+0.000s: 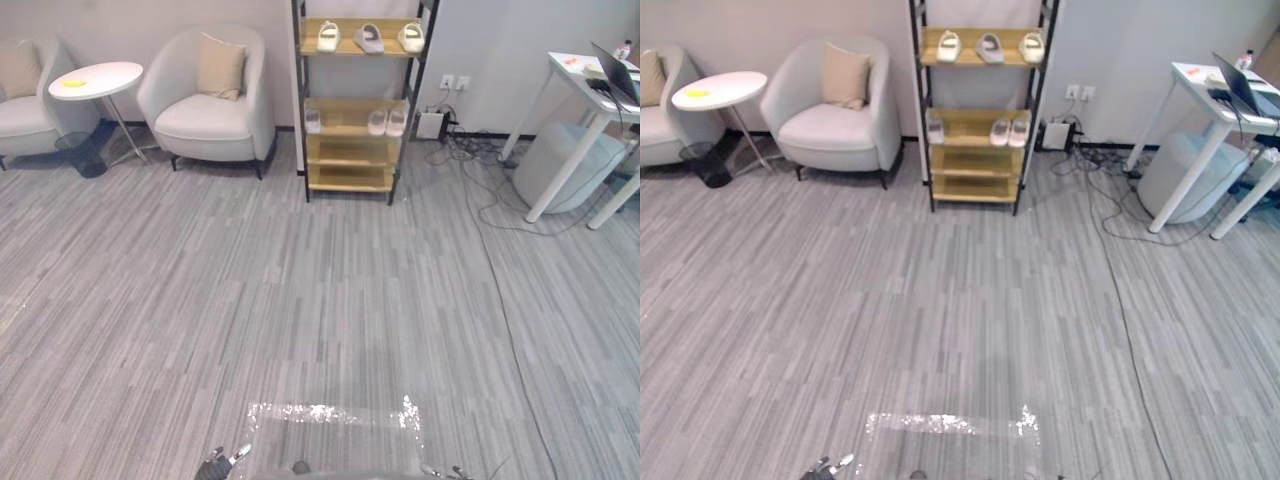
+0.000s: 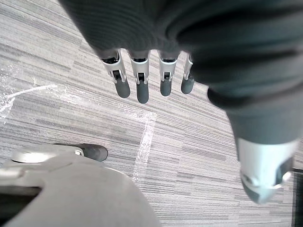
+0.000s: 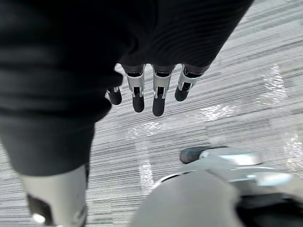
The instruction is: Organize the slippers on the shoe rack
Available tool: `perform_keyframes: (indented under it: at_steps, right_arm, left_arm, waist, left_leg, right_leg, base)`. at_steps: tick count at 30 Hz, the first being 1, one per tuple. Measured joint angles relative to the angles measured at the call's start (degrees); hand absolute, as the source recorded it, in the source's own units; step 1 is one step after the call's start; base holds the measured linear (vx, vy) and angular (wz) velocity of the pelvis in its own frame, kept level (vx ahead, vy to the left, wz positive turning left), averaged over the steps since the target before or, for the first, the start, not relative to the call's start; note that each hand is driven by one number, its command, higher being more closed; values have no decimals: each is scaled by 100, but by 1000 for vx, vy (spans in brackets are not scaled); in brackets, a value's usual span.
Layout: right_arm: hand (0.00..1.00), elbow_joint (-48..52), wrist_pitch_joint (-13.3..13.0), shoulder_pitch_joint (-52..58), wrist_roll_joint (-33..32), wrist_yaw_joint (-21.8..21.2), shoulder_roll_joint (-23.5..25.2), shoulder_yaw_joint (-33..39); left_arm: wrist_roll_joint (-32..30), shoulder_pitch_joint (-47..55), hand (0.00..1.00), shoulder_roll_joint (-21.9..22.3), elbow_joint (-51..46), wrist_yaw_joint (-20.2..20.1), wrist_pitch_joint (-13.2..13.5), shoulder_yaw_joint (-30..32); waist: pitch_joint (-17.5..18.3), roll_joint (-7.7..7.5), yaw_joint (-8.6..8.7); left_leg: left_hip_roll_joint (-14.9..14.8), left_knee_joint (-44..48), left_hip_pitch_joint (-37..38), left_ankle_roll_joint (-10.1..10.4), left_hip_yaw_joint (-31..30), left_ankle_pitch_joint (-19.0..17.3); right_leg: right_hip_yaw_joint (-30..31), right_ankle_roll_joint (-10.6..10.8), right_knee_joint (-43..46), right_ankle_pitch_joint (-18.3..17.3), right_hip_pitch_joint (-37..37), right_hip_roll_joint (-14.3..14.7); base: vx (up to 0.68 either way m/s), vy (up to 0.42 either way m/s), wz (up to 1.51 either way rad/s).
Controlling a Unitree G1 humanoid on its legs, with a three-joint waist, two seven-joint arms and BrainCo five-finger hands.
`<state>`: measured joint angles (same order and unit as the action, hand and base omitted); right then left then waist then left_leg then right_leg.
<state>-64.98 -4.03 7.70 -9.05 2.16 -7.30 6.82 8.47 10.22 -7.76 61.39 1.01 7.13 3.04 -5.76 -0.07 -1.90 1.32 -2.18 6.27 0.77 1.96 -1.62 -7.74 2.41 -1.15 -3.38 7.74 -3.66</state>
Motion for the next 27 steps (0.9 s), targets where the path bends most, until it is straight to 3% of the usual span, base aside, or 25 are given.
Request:
perform_keyframes:
  at_steps: [22, 25, 27]
  right_arm:
    - [0, 25, -20, -209, 2, 109, 20, 3]
    - [0, 25, -27, -254, -13, 127, 66, 39]
    - [0, 26, -38, -290, -34, 126, 40, 43]
  left_arm:
    - [-161, -131, 0, -56, 71, 123, 92, -184]
    - [-141, -185, 0, -102, 66, 132, 94, -176]
    - [-88, -264, 0, -83, 36, 134, 94, -174]
  waist:
    - [-189, -17, -10]
    - [-267, -93, -11]
    - [-356, -32, -31]
  left_leg:
    - [-32, -360, 261, 60, 103, 113]
    - [-83, 265, -29, 108, 150, -244]
    - [-293, 1408, -484, 196, 247, -865]
  right_leg:
    - [-15, 3, -152, -8, 140, 56]
    - [7, -38, -118, -46, 125, 78]
    - [54, -78, -97, -156, 137, 196]
  base:
    - [-9, -20, -1]
    - [21, -38, -7]
    - [47, -43, -24]
